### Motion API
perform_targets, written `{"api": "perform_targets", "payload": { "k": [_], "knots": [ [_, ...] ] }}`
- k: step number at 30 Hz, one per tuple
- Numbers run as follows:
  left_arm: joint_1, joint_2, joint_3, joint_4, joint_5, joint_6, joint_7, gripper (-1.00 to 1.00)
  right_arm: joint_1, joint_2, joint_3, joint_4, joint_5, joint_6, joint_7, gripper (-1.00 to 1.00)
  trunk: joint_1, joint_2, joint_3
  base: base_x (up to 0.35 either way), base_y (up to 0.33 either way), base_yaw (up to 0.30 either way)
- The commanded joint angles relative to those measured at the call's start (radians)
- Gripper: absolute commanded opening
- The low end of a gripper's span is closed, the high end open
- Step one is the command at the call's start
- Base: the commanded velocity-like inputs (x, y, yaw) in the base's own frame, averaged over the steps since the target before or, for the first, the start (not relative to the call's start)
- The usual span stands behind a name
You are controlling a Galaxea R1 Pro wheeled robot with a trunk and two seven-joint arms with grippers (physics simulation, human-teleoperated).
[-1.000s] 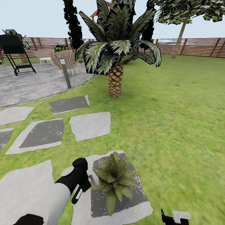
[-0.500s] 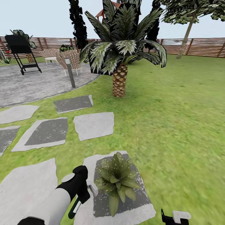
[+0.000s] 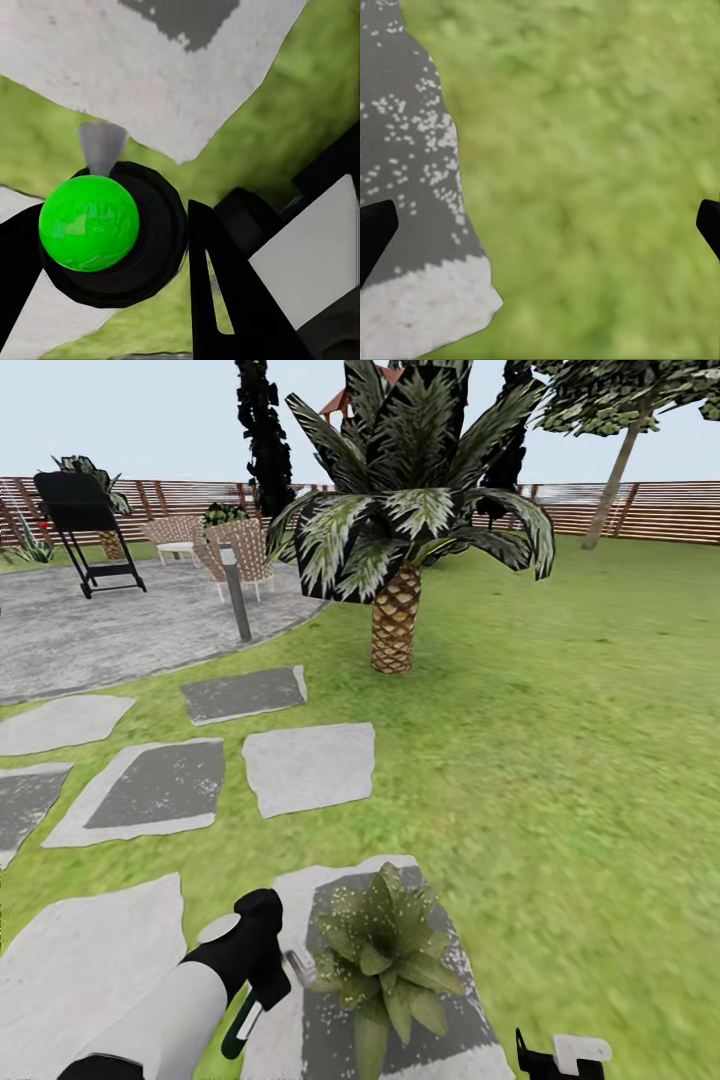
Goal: Pick up the pesticide atomizer in the garden and spray insectifuge to fully cover both potted plants in the garden.
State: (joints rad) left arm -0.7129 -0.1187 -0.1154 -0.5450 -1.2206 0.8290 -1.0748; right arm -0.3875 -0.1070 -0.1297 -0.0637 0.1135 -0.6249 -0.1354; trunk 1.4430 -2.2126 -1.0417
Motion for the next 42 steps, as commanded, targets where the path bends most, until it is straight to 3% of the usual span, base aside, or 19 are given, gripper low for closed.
{"api": "perform_targets", "payload": {
  "k": [1,7,17,32,42],
  "knots": [
    [0.0,0.0,-0.002,0.001,-0.007,0.006,-0.009,-1.0,-0.001,0.0,-0.007,0.001,0.011,-0.003,-0.004,1.0,0.0,0.0,-0.001,0.001,0.0,0.034],
    [0.045,0.002,-0.002,-0.002,-0.004,-0.005,-0.009,-1.0,-0.001,0.0,-0.007,0.001,0.011,-0.002,-0.004,1.0,0.0,0.0,-0.001,0.0,0.0,0.005],
    [0.047,0.005,-0.004,-0.014,0.0,-0.002,-0.008,-1.0,-0.001,0.0,-0.007,0.001,0.011,-0.003,-0.004,1.0,0.0,0.0,-0.001,0.095,-0.067,0.004],
    [0.046,0.004,-0.004,-0.036,-0.003,0.004,-0.007,-1.0,-0.001,0.001,-0.005,0.001,0.011,-0.002,-0.004,1.0,0.0,0.0,0.006,0.032,-0.261,0.238],
    [0.046,0.005,-0.002,-0.035,-0.005,0.004,-0.007,-1.0,-0.001,0.001,-0.005,0.001,0.011,-0.003,-0.004,1.0,0.0,0.0,0.007,-0.046,-0.273,0.021]
  ]
}}
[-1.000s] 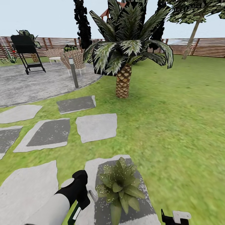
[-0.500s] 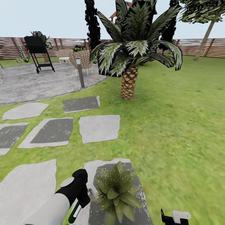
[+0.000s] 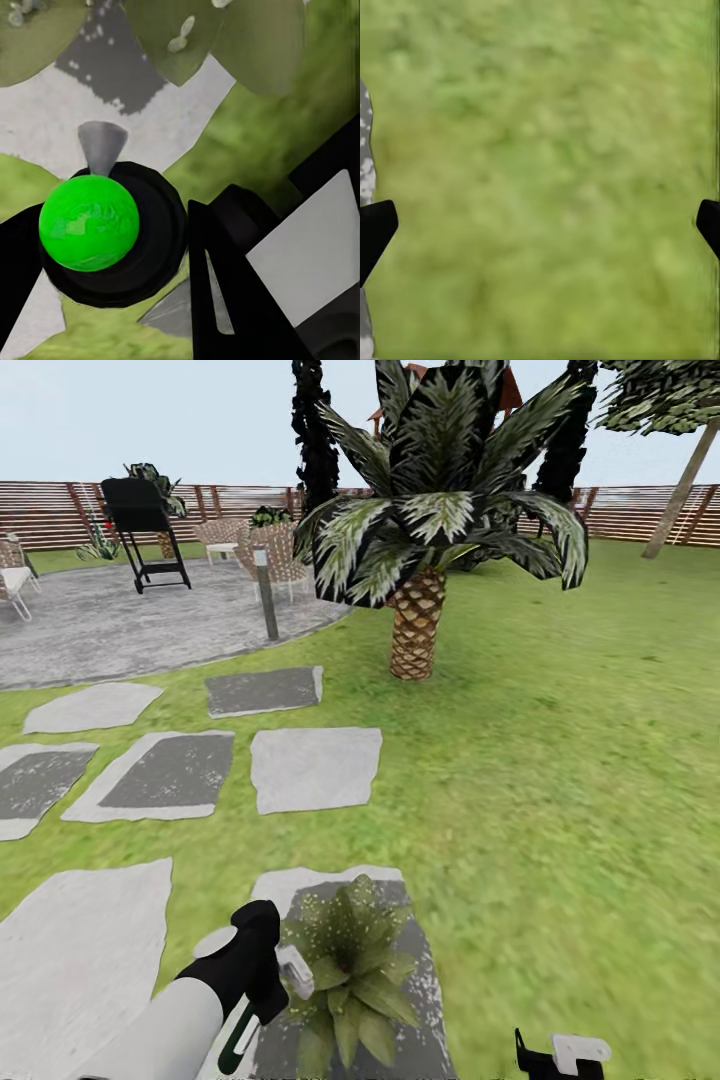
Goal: Pick up the pesticide atomizer in the garden and spray insectifuge to fully cover both potted plants in the garden.
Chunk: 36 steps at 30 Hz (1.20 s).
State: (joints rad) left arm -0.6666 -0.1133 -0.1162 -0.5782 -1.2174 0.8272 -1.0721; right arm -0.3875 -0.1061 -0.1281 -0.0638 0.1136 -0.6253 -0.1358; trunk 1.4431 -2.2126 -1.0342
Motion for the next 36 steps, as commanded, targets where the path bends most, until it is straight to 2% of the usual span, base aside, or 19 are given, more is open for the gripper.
{"api": "perform_targets", "payload": {
  "k": [1,13,24,31,36],
  "knots": [
    [0.0,0.0,-0.001,-0.002,-0.008,0.006,-0.009,-1.0,-0.001,0.0,-0.007,0.001,0.011,-0.002,-0.004,1.0,0.0,0.0,-0.001,-0.077,-0.273,0.0],
    [0.0,0.001,-0.001,-0.002,-0.009,0.006,-0.009,-1.0,-0.001,0.0,-0.007,0.001,0.011,-0.002,-0.004,1.0,0.0,0.0,-0.001,-0.114,-0.234,0.006],
    [0.0,0.0,0.0,-0.002,-0.008,0.006,-0.009,-1.0,-0.001,0.0,-0.007,0.001,0.011,-0.002,-0.004,1.0,0.0,0.0,-0.001,-0.009,-0.007,0.257],
    [0.005,0.002,0.0,0.014,-0.01,0.003,-0.011,-1.0,-0.001,0.0,-0.007,0.0,0.011,-0.002,-0.004,1.0,0.0,0.0,-0.001,0.0,0.0,0.054],
    [0.068,0.008,0.003,0.008,-0.004,-0.003,-0.001,-1.0,-0.001,0.0,-0.007,0.0,0.011,-0.002,-0.004,1.0,0.0,0.0,-0.001,0.0,0.0,0.0]
  ]
}}
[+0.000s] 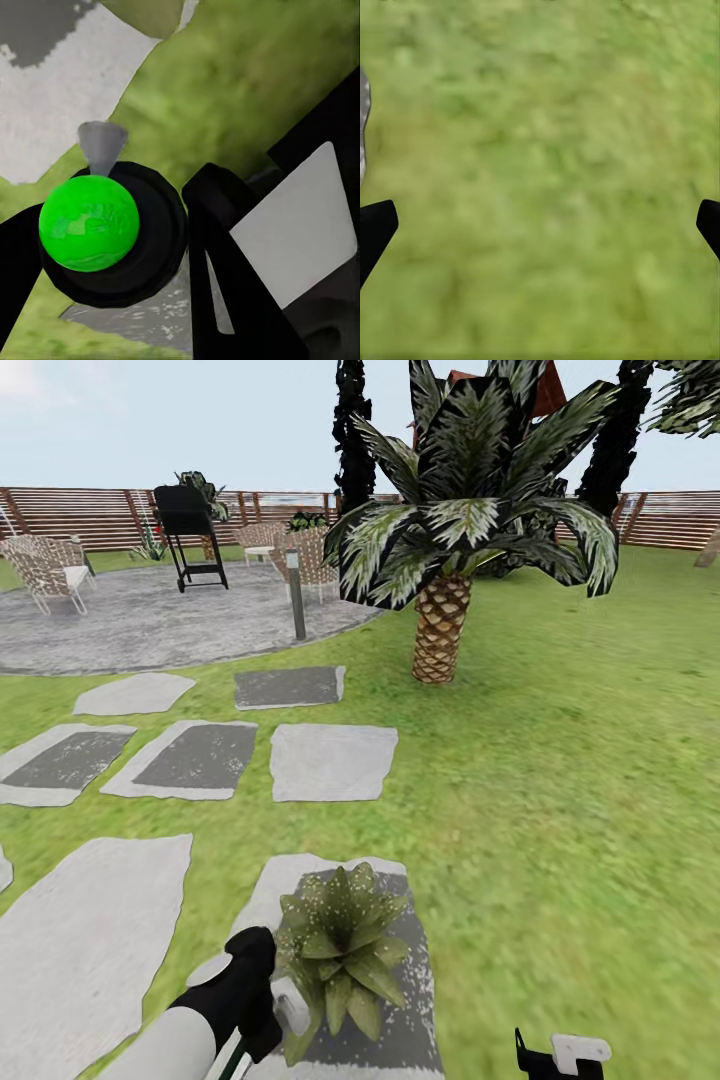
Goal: Pick up the pesticide atomizer in the garden and spray insectifuge to fully cover both potted plants in the garden.
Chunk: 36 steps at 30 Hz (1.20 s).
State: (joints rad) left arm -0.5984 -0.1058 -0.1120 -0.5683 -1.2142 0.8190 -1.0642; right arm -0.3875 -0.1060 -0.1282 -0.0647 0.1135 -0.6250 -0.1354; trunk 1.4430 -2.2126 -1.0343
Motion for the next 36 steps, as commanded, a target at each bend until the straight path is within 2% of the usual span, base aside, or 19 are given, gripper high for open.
{"api": "perform_targets", "payload": {
  "k": [1,3,7,10,12,18,22,29,36],
  "knots": [
    [0.002,0.0,0.001,-0.005,-0.005,0.006,-0.004,-1.0,-0.001,0.0,-0.007,0.001,0.011,-0.003,-0.004,1.0,0.0,0.0,-0.001,0.0,0.0,0.0],
    [-0.003,0.0,0.009,-0.013,-0.005,0.009,0.0,-1.0,-0.001,0.0,-0.007,0.001,0.011,-0.002,-0.004,1.0,0.0,0.0,-0.001,0.0,0.0,0.0],
    [-0.017,-0.007,0.018,-0.106,-0.004,0.018,-0.008,-1.0,-0.001,-0.001,-0.008,0.001,0.011,-0.003,-0.004,1.0,0.0,0.0,-0.001,0.0,0.0,0.0],
    [-0.007,-0.004,0.014,-0.105,-0.006,0.014,-0.005,-1.0,-0.001,-0.001,-0.007,0.002,0.011,-0.004,-0.004,1.0,0.0,0.0,-0.001,0.0,0.0,0.0],
    [0.006,0.0,0.015,-0.103,-0.007,0.01,-0.002,-1.0,-0.001,-0.001,-0.007,0.002,0.011,-0.004,-0.004,1.0,0.0,0.0,-0.001,0.0,0.0,0.0],
    [0.094,0.005,0.017,-0.106,-0.011,0.002,0.002,-1.0,-0.001,-0.001,-0.007,0.002,0.011,-0.004,-0.004,1.0,0.0,0.0,-0.001,0.0,0.0,0.0],
    [0.1,0.002,0.011,-0.117,-0.013,0.006,0.006,-1.0,-0.001,-0.001,-0.007,0.0,0.011,-0.004,-0.004,1.0,0.0,0.0,-0.001,0.0,0.0,0.0],
    [0.098,0.002,0.022,-0.118,-0.003,0.006,0.11,-1.0,-0.001,0.0,-0.007,0.0,0.011,-0.004,-0.004,1.0,0.0,0.0,-0.001,0.0,0.0,0.0],
    [0.098,0.003,0.023,-0.12,0.005,0.006,0.124,-1.0,-0.001,0.0,-0.007,0.0,0.011,-0.004,-0.004,1.0,0.0,0.0,-0.001,0.0,0.0,0.139]
  ]
}}
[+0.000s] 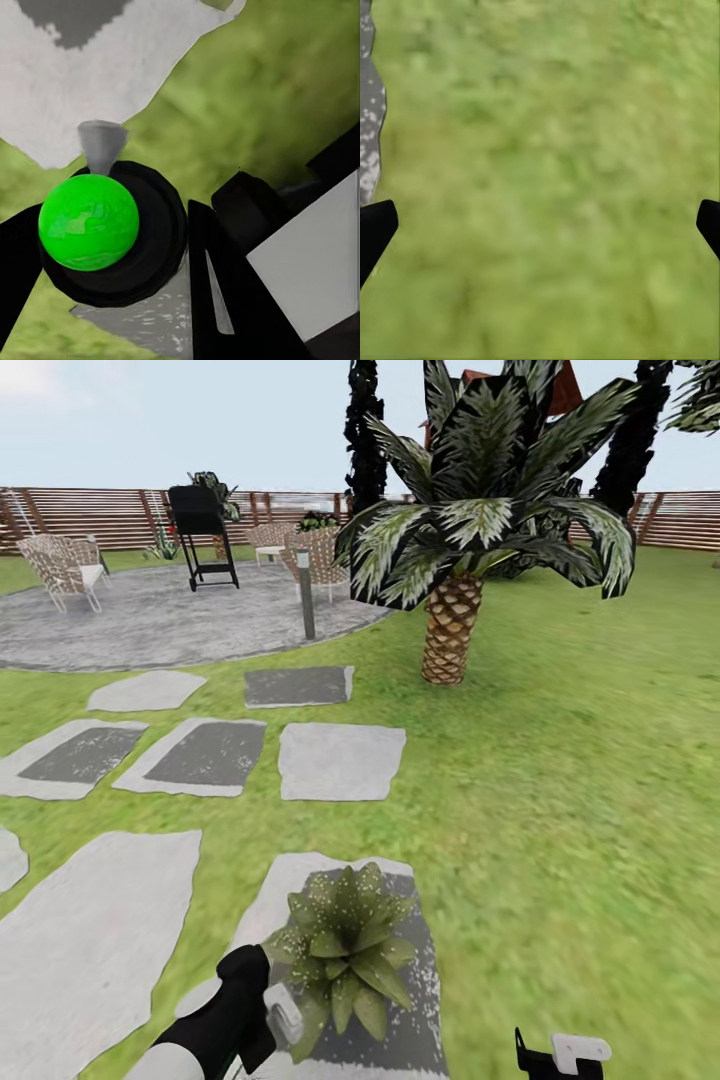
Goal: Pick up the pesticide atomizer in the garden and spray insectifuge to fully cover both potted plants in the garden.
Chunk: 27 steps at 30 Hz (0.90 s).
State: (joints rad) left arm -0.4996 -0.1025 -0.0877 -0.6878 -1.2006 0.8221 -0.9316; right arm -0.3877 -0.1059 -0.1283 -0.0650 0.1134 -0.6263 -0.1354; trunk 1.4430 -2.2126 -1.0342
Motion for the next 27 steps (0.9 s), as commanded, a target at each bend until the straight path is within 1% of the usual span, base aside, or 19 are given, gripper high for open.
{"api": "perform_targets", "payload": {
  "k": [1,3,7,9,10,11,15,18,21,27],
  "knots": [
    [-0.001,0.0,-0.002,-0.001,0.002,0.003,-0.009,-1.0,0.0,0.0,-0.007,0.001,0.011,-0.003,-0.004,1.0,0.0,0.0,-0.001,0.0,0.0,0.27],
    [-0.001,-0.001,-0.004,-0.001,0.028,0.003,-0.003,-1.0,0.0,0.0,-0.007,0.001,0.011,-0.002,-0.004,1.0,0.0,0.0,-0.001,0.0,0.0,0.274],
    [-0.001,-0.006,-0.001,-0.001,0.053,0.003,0.073,-1.0,0.0,0.0,-0.007,0.001,0.011,-0.002,-0.004,1.0,0.0,0.0,-0.001,0.0,0.0,0.114],
    [-0.002,-0.007,-0.004,-0.007,0.092,0.002,0.094,-1.0,0.0,0.0,-0.007,0.001,0.011,-0.002,-0.004,1.0,0.0,0.0,-0.001,0.0,0.0,0.014],
    [-0.001,-0.007,-0.003,-0.022,0.105,0.002,0.098,-1.0,0.0,-0.001,-0.008,0.001,0.011,-0.003,-0.004,1.0,0.0,0.0,-0.001,0.0,0.0,0.004],
    [-0.001,-0.006,-0.002,-0.031,0.11,0.002,0.099,-1.0,0.0,-0.001,-0.008,0.001,0.011,-0.003,-0.004,1.0,0.0,0.0,-0.001,0.0,0.0,0.002],
    [-0.001,-0.002,0.0,-0.042,0.122,0.002,0.1,-1.0,0.0,-0.001,-0.007,0.001,0.011,-0.003,-0.004,1.0,0.0,0.0,-0.001,0.0,-0.014,0.0],
    [-0.001,-0.003,-0.001,-0.042,0.124,0.002,0.1,-1.0,0.0,-0.001,-0.007,0.001,0.011,-0.003,-0.004,1.0,0.0,0.0,-0.001,0.0,-0.185,0.04],
    [-0.001,-0.002,-0.001,-0.042,0.124,0.002,0.1,-1.0,0.0,0.0,-0.007,0.001,0.011,-0.002,-0.004,1.0,0.0,0.0,-0.001,0.0,-0.141,0.211],
    [-0.001,-0.002,-0.003,-0.044,0.124,0.002,0.102,-1.0,0.0,0.0,-0.007,0.001,0.011,-0.002,-0.004,1.0,0.0,0.0,-0.001,0.0,-0.013,0.27]
  ]
}}
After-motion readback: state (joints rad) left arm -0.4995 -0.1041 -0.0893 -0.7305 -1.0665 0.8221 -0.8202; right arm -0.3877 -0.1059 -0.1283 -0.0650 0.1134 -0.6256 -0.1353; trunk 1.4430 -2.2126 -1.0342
